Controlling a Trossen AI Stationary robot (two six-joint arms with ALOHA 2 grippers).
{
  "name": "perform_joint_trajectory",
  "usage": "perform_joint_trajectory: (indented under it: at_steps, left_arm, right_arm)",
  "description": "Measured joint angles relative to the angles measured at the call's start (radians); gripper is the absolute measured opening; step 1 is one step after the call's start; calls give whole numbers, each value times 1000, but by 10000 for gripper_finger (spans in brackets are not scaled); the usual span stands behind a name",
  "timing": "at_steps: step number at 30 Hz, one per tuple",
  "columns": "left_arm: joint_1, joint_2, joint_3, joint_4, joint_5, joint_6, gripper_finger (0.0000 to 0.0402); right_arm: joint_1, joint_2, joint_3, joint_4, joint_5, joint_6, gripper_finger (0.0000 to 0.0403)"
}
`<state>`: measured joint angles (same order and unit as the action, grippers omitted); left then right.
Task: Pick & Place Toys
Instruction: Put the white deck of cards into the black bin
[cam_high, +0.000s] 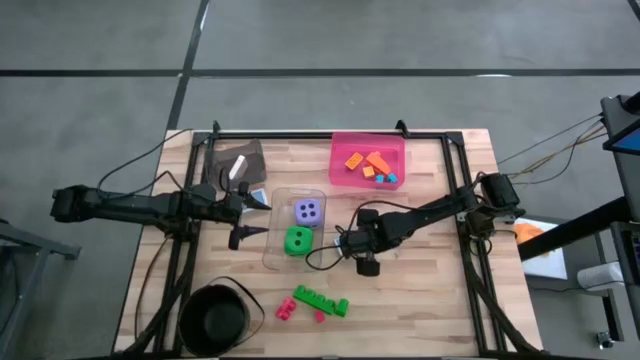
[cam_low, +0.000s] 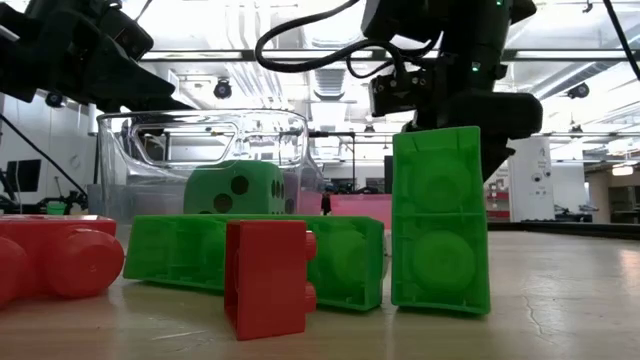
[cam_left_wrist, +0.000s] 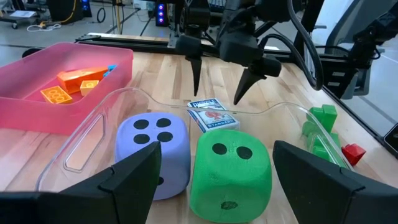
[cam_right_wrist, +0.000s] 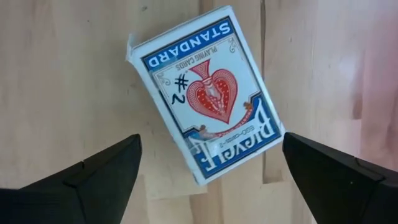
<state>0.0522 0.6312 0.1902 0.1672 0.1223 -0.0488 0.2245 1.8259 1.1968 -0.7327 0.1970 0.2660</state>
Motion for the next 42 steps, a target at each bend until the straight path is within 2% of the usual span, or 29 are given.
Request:
perform_joint_trajectory:
  at_steps: [10,23,32,36,42]
  left_arm:
    - [0,0,0,0,0,5,313]
    - [0,-1,0,-2,0,5,313]
    - [0,0,0,-7,0,5,313]
    - [0,0,0,-9,0,8,313]
    - [0,0,0,-11,0,8,313]
  right_arm:
    - [-34,11,4,36,-34,-98,385]
    - [-50,118,44,36,-51,-196,385]
    - [-53,190,96,-7,-72,-199,382]
    - [-51,160,93,-7,-70,-184,351]
    - [-50,130,95,10,-58,-165,250]
